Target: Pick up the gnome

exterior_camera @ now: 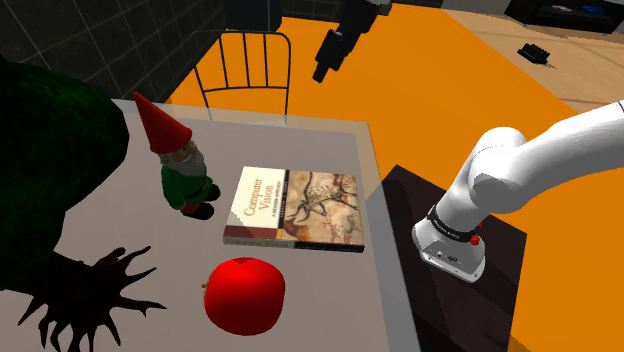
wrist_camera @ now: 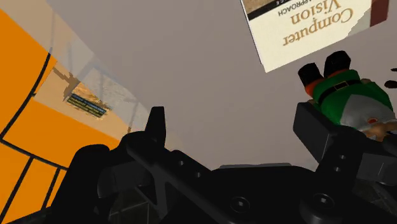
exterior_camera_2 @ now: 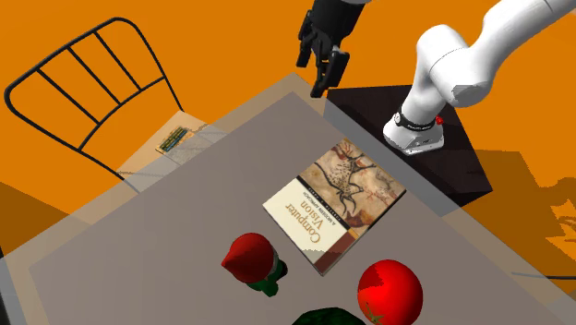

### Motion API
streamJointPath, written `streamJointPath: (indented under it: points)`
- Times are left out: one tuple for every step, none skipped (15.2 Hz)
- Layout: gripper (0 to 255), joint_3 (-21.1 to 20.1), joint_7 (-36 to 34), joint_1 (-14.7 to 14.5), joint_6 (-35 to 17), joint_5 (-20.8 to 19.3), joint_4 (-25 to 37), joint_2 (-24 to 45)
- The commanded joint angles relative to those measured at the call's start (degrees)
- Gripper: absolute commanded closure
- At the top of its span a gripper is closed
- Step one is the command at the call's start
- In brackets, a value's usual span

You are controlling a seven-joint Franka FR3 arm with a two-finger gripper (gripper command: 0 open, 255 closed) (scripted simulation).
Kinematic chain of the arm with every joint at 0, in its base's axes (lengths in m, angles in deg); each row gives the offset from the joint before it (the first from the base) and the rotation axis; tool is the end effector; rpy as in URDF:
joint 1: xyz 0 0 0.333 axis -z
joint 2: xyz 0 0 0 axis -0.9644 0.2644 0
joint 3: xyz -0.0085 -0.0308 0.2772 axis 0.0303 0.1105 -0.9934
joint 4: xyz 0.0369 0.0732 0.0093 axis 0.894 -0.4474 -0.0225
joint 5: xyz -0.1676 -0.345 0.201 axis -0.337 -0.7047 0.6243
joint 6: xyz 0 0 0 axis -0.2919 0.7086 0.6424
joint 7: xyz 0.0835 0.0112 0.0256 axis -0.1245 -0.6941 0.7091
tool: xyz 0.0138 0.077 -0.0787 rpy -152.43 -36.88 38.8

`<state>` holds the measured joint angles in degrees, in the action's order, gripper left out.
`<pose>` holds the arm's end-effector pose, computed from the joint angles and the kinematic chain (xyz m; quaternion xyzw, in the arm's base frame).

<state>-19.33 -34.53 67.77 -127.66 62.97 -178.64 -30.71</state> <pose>0.4288 0.1316 0.5581 -0.9828 -0.0941 -0.1494 0.0548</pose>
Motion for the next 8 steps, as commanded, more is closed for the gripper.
streamJointPath:
  points:
    - [0, -1.2, 0.0, -0.8, -3.8, 0.8, 0.7, 2.7]
    - [0, -1.9, -0.1, -1.2, -5.6, 1.2, 1.0, 3.9]
    - [0, -2.6, -0.3, -1.6, -7.3, 1.5, 1.4, 5.2]
    - [0, -3.3, -0.4, -2.0, -9.0, 1.7, 1.8, 6.5]
    - [0, -4.0, -0.5, -2.4, -10.6, 2.0, 2.3, 7.8]
    - [0, -4.7, -0.7, -2.7, -12.3, 2.1, 2.9, 9.1]
    - [0, -5.4, -0.8, -3.1, -13.8, 2.3, 3.5, 10.4]
    - [0, -6.1, -1.0, -3.4, -15.4, 2.3, 4.2, 11.8]
